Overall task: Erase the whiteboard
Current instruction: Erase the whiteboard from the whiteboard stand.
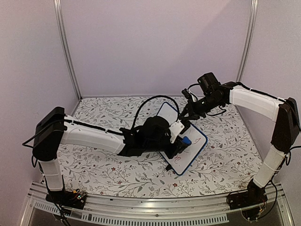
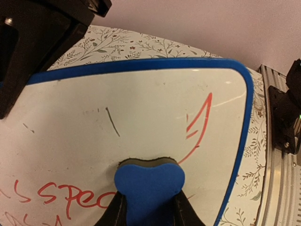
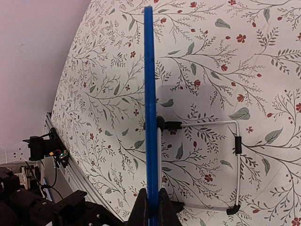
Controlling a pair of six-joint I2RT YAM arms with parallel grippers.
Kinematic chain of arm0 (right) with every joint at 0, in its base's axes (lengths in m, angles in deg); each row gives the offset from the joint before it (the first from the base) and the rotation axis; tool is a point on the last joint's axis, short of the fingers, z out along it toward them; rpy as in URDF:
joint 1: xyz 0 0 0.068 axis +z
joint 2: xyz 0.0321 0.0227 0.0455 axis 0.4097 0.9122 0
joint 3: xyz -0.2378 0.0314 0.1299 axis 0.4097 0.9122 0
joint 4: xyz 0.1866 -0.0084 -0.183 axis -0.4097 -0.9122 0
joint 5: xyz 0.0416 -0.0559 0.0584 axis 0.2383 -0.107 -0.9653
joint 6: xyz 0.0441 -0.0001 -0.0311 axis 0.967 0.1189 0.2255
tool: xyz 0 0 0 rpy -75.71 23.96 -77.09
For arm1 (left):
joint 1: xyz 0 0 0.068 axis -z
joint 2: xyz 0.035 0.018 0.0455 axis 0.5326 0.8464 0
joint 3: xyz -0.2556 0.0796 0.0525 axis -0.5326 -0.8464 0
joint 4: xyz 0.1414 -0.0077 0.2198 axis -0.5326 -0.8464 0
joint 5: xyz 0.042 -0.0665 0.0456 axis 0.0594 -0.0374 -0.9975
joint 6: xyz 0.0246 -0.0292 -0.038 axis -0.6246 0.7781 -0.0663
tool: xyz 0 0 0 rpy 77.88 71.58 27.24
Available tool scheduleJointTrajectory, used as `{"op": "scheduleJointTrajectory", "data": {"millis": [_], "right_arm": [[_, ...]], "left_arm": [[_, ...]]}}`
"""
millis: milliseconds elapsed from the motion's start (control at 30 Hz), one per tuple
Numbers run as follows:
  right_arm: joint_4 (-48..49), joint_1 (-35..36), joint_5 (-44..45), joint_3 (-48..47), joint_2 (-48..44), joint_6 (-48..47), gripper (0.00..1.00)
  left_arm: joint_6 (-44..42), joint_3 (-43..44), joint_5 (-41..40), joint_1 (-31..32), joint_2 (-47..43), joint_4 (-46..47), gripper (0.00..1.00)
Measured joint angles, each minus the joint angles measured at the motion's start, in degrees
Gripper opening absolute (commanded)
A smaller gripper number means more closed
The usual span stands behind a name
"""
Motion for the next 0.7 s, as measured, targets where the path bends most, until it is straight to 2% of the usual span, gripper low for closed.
{"op": "scheduleJointTrajectory", "data": {"millis": [700], "right_arm": [[0.0,0.0,0.0,0.0,0.0,0.0,0.00]], "left_arm": [[0.0,-1.8,0.3,-0.4,-0.7,-0.7,0.00]]}}
